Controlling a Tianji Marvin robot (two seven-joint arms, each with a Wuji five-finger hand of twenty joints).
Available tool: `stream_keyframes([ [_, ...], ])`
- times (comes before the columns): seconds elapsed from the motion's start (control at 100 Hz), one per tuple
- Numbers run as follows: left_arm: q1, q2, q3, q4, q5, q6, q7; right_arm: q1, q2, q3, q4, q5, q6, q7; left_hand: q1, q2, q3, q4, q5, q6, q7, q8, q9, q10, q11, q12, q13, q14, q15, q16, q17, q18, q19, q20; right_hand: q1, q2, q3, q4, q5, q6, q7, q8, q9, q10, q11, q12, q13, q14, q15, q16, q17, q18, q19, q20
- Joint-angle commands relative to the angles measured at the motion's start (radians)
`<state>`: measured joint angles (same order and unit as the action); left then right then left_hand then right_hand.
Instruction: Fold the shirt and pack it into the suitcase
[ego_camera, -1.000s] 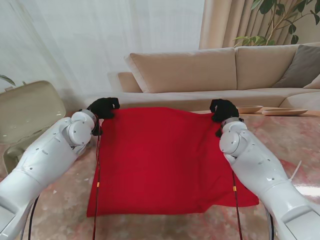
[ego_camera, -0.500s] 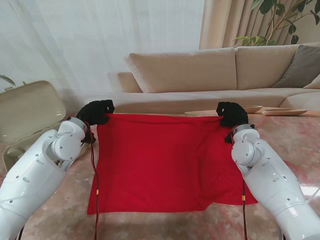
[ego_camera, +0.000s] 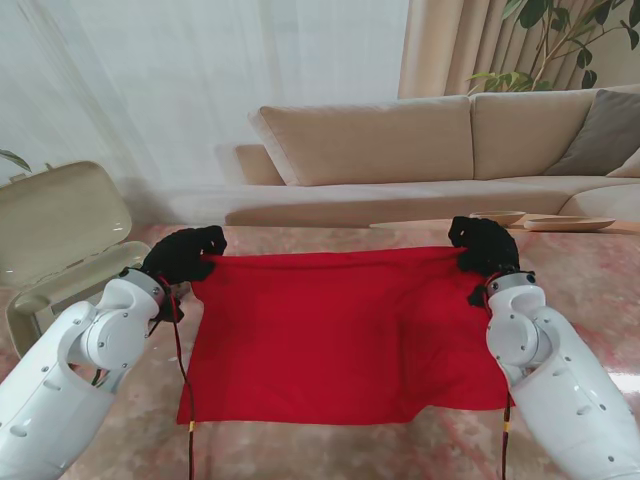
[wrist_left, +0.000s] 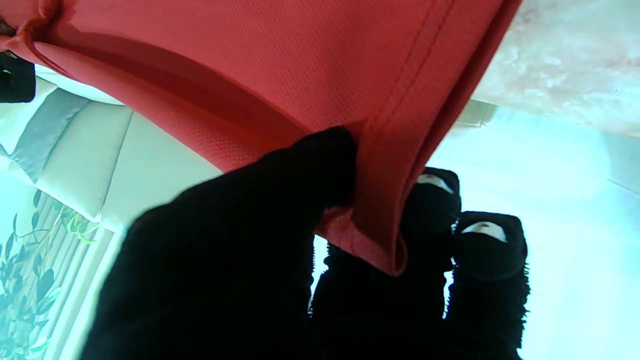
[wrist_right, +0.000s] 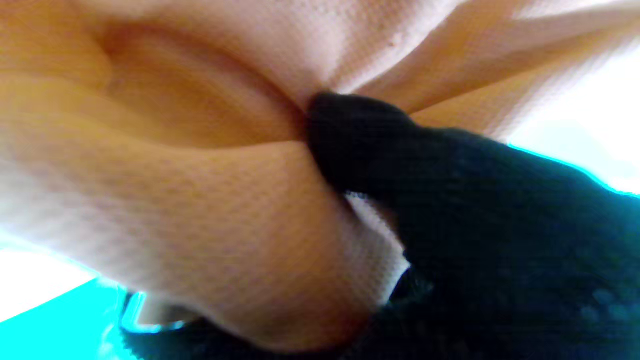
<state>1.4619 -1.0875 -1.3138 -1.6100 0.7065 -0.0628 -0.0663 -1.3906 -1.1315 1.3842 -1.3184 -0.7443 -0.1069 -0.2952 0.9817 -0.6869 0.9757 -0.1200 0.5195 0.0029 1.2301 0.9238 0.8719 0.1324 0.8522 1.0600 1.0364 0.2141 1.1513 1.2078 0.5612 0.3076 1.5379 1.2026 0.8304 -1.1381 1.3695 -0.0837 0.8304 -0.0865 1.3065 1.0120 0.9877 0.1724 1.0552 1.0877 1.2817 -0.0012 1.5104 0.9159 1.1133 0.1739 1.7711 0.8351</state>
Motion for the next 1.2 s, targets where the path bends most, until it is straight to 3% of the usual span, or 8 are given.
stream_keyframes([
  [0.0, 0.039, 0.006, -0.007, -0.02, 0.003, -0.001, -0.006, -0.044, 0.007, 0.017, -0.019, -0.002, -0.007, 0.01, 0.064, 0.014, 0.012, 0.022, 0.009, -0.034, 0.02, 0.018, 0.03, -0.022, 0.031, 0.015, -0.013, 0.017, 0.014, 0.017, -0.006, 0.026, 0.02, 0.035, 0.099, -0.009, 0.118, 0.059, 0.007, -0.03, 0.022, 0.011, 0.054, 0.08, 0.086, 0.006, 0.036, -0.093, 0.031, 0.038, 0.018, -0.016, 0.103, 0.023],
  [0.75, 0.263, 0.015, -0.061, -0.138, 0.076, -0.01, -0.007, -0.312, 0.011, 0.138, -0.197, -0.059, -0.064, -0.003, 0.083, 0.033, -0.044, -0.001, 0.007, -0.063, 0.005, 0.023, 0.021, -0.035, 0.0, 0.019, -0.045, 0.027, -0.015, 0.02, -0.049, 0.02, -0.009, 0.037, 0.097, -0.049, 0.099, 0.035, 0.041, -0.039, -0.011, -0.02, 0.082, 0.07, 0.062, -0.062, 0.035, -0.052, 0.015, 0.031, 0.006, 0.011, 0.086, 0.037],
  [0.78, 0.269, 0.015, -0.062, -0.141, 0.079, -0.011, -0.009, -0.32, 0.012, 0.141, -0.203, -0.059, -0.065, 0.003, 0.082, 0.035, -0.047, -0.002, 0.006, -0.064, 0.004, 0.024, 0.018, -0.038, -0.001, 0.02, -0.048, 0.026, -0.016, 0.021, -0.052, 0.019, -0.011, 0.037, 0.096, -0.053, 0.098, 0.029, 0.04, -0.04, -0.011, -0.024, 0.082, 0.069, 0.071, -0.078, 0.036, -0.047, 0.012, 0.029, -0.086, -0.004, 0.289, 0.481],
  [0.83, 0.28, 0.016, -0.063, -0.145, 0.085, -0.012, -0.008, -0.332, 0.012, 0.144, -0.209, -0.059, -0.065, 0.008, 0.084, 0.036, -0.051, -0.002, 0.004, -0.068, 0.004, 0.027, 0.018, -0.041, -0.002, 0.021, -0.05, 0.026, -0.018, 0.021, -0.056, 0.018, -0.013, 0.037, 0.096, -0.055, 0.093, 0.026, 0.045, -0.04, -0.016, -0.031, 0.082, 0.069, 0.07, -0.087, 0.034, -0.04, 0.008, 0.026, -0.088, -0.001, 0.315, 0.714],
  [1.04, 0.338, 0.015, -0.07, -0.175, 0.097, 0.0, -0.001, -0.38, 0.014, 0.16, -0.228, -0.058, -0.063, 0.024, 0.086, 0.039, -0.061, -0.006, 0.001, -0.072, 0.001, 0.035, 0.017, -0.045, -0.006, 0.023, -0.054, 0.026, -0.021, 0.023, -0.061, 0.016, -0.015, 0.037, 0.097, -0.071, 0.099, 0.014, 0.054, -0.041, -0.018, -0.038, 0.085, 0.066, 0.075, -0.108, 0.033, -0.025, 0.001, 0.021, -0.199, 0.031, 0.188, 0.6],
  [1.07, 0.347, 0.015, -0.071, -0.18, 0.1, 0.002, 0.0, -0.386, 0.013, 0.163, -0.231, -0.058, -0.063, 0.023, 0.086, 0.039, -0.062, -0.006, 0.001, -0.072, 0.001, 0.035, 0.016, -0.045, -0.007, 0.023, -0.054, 0.026, -0.021, 0.023, -0.061, 0.016, -0.015, 0.037, 0.097, -0.072, 0.098, 0.013, 0.054, -0.04, -0.018, -0.038, 0.086, 0.067, 0.075, -0.11, 0.033, -0.023, 0.0, 0.021, -0.093, 0.007, 0.314, 0.726],
  [1.14, 0.369, 0.014, -0.074, -0.195, 0.106, 0.009, 0.004, -0.403, 0.014, 0.169, -0.239, -0.06, -0.065, 0.028, 0.087, 0.04, -0.064, -0.007, 0.0, -0.073, 0.0, 0.037, 0.016, -0.045, -0.008, 0.022, -0.055, 0.025, -0.022, 0.023, -0.063, 0.016, -0.017, 0.037, 0.094, -0.075, 0.099, 0.01, 0.054, -0.042, -0.019, -0.039, 0.087, 0.064, 0.075, -0.111, 0.033, -0.022, 0.0, 0.02, -0.169, 0.015, 0.218, 0.63],
  [1.19, 0.385, 0.013, -0.076, -0.206, 0.109, 0.015, 0.01, -0.415, 0.014, 0.174, -0.245, -0.062, -0.067, 0.03, 0.087, 0.04, -0.065, -0.008, 0.0, -0.073, -0.001, 0.038, 0.017, -0.046, -0.008, 0.022, -0.055, 0.023, -0.023, 0.023, -0.063, 0.016, -0.017, 0.037, 0.093, -0.077, 0.1, 0.007, 0.054, -0.044, -0.02, -0.038, 0.087, 0.064, 0.075, -0.113, 0.033, -0.02, -0.001, 0.019, -0.084, 0.002, 0.321, 0.733],
])
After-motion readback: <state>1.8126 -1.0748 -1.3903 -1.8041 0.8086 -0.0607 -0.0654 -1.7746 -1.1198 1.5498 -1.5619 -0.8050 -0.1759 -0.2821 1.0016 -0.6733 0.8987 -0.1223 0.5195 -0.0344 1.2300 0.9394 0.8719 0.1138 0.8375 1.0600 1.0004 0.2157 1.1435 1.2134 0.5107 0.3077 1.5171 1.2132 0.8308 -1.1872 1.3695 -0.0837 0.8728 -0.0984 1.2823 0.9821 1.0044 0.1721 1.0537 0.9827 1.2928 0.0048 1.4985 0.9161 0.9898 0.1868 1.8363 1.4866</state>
